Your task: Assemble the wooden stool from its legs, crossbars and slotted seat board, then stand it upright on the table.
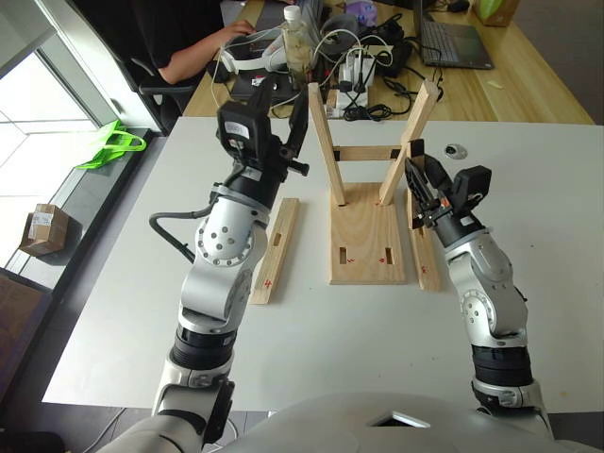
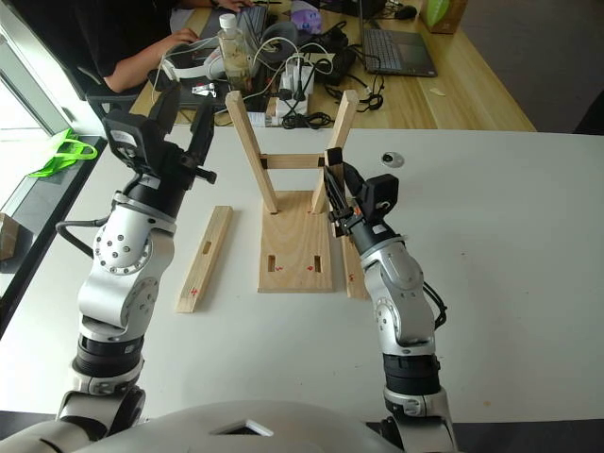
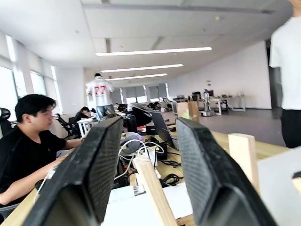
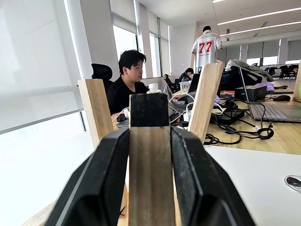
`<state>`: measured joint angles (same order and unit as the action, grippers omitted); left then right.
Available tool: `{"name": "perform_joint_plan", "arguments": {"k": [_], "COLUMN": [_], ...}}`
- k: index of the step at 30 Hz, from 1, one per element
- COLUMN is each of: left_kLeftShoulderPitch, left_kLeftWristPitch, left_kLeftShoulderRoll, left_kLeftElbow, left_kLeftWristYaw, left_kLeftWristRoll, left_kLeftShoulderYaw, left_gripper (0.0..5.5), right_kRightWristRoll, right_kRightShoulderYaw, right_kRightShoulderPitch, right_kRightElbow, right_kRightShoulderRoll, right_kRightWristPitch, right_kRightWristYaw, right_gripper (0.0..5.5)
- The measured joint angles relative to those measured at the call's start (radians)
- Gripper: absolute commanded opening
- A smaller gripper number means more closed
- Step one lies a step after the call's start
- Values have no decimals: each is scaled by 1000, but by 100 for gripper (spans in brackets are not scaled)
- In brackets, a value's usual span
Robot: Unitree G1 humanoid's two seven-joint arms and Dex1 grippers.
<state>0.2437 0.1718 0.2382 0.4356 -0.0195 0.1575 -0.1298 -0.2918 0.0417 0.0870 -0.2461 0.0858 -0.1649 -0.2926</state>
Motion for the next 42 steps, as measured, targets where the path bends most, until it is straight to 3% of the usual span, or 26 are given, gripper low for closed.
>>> {"name": "perform_joint_plan", "arguments": {"k": [13,22,29,42], "left_kLeftShoulderPitch": [-25,-38,-40,-68], "left_kLeftWristPitch": [-115,-124,-114,-146], "left_kLeftShoulderRoll": [-92,-146,-169,-203], "left_kLeftElbow": [-108,-144,-184,-188], "left_kLeftWristYaw": [-98,-104,-125,-102], "left_kLeftWristRoll": [-213,-220,-293,-242], "left_kLeftShoulderYaw": [49,94,80,128], "left_gripper": [198,198,198,198], "right_kRightWristRoll": [149,217,239,240], "right_kRightShoulderYaw": [-25,-38,-145,-154], "right_kRightShoulderPitch": [2,2,4,20], "right_kRightElbow": [78,140,288,307], "right_kRightShoulderRoll": [-19,-28,-2,9], "right_kRightWristPitch": [122,180,200,210], "right_kRightWristYaw": [136,203,284,285], "right_gripper": [127,127,127,127]}}
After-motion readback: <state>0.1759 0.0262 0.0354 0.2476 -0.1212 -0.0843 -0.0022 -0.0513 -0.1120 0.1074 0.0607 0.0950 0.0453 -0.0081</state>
